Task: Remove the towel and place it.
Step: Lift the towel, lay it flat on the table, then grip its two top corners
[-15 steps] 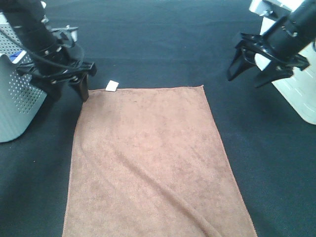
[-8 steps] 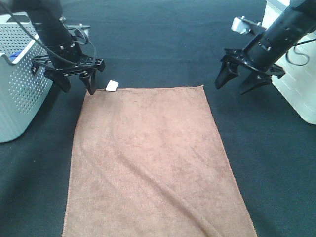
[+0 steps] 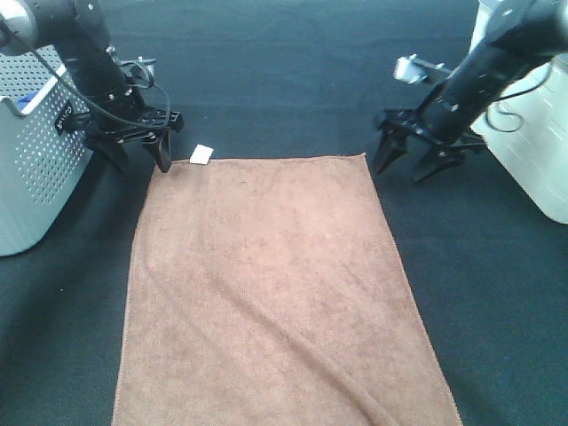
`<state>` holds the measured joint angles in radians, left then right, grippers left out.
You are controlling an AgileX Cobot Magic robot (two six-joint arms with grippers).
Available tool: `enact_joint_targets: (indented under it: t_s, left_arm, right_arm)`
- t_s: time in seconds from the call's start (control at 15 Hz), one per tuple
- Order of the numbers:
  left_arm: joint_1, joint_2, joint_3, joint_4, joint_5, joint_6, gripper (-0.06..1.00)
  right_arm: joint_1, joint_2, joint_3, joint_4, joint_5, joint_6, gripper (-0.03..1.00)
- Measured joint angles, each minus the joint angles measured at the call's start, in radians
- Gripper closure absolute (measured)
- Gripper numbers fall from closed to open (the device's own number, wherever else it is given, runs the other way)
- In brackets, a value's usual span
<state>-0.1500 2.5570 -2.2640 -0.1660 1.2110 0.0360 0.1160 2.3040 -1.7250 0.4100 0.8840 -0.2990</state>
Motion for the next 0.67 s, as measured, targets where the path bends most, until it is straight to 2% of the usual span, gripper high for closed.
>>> enact_joint_targets:
  t_s: [0.2,0.53,0.67]
  left_arm:
    - [0.000,0.022,-0.001,-0.018,0.003,0.022,0.30]
    - [0.003,0.048,-0.006,-0.032,0.006,0.037,0.30]
    - [0.004,0.050,-0.008,-0.035,0.007,0.037,0.30]
  right_arm:
    - [0.059,0.043,-0.032,-0.036,-0.023,0.029,0.27]
    - [0.080,0.057,-0.065,-0.100,-0.164,0.082,0.27]
    - [0.082,0.070,-0.096,-0.144,-0.179,0.115,0.27]
